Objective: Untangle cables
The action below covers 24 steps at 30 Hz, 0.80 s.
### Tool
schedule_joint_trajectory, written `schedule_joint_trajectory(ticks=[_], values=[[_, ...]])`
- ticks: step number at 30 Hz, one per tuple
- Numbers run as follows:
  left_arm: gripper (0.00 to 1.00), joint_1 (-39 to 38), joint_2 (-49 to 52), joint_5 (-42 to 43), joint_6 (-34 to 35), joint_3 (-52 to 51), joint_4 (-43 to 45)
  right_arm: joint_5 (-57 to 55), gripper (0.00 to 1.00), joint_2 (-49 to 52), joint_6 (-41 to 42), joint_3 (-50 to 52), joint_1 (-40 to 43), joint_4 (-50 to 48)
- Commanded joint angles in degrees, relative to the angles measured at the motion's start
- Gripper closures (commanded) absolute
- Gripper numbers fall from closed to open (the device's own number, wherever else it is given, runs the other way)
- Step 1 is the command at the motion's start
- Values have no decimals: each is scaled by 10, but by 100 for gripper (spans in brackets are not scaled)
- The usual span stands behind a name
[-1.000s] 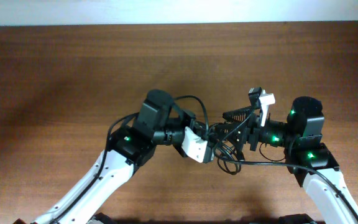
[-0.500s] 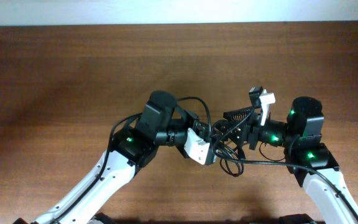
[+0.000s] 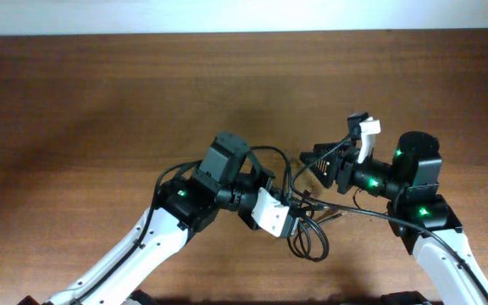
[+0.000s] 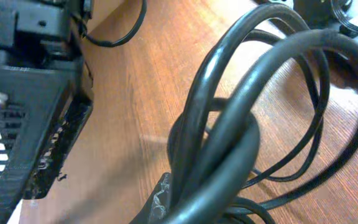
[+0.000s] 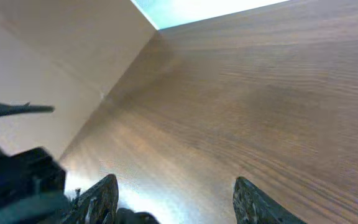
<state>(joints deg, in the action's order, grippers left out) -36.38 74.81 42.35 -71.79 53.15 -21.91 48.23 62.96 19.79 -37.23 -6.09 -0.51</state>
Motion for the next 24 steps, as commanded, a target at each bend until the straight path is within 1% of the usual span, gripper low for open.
schedule_joint_trajectory(ticks=[1, 5, 7, 9, 10, 11, 12, 16, 19, 22, 24], values=[[100, -4, 1, 24, 4, 8, -6, -38, 42, 2, 7, -8, 2, -3], [100, -4, 1, 16, 4, 8, -7, -39, 41, 2, 6, -8, 2, 8], [100, -3, 1, 3, 4, 8, -9, -39, 30, 2, 6, -8, 2, 15], [100, -3, 1, -20, 19, 8, -10, -39, 25, 2, 6, -8, 2, 18], [100, -4, 1, -37, 34, 8, -10, -38, 18, 2, 6, -8, 2, 19], [100, -4, 1, -54, 52, 8, -10, -37, 9, 2, 6, -8, 2, 21], [100, -4, 1, -84, 84, 8, -10, -37, 1, 2, 6, -8, 2, 23], [100, -3, 1, -200, 203, 8, -11, -37, 1, 2, 6, -8, 2, 36], [100, -3, 1, -324, 327, 8, -12, -37, 1, 2, 6, -8, 2, 45], [100, -3, 1, -435, 429, 8, -16, -36, 1, 2, 7, -8, 2, 54], [100, -3, 1, -492, 495, 8, -23, -37, 1, 2, 6, -8, 2, 70]])
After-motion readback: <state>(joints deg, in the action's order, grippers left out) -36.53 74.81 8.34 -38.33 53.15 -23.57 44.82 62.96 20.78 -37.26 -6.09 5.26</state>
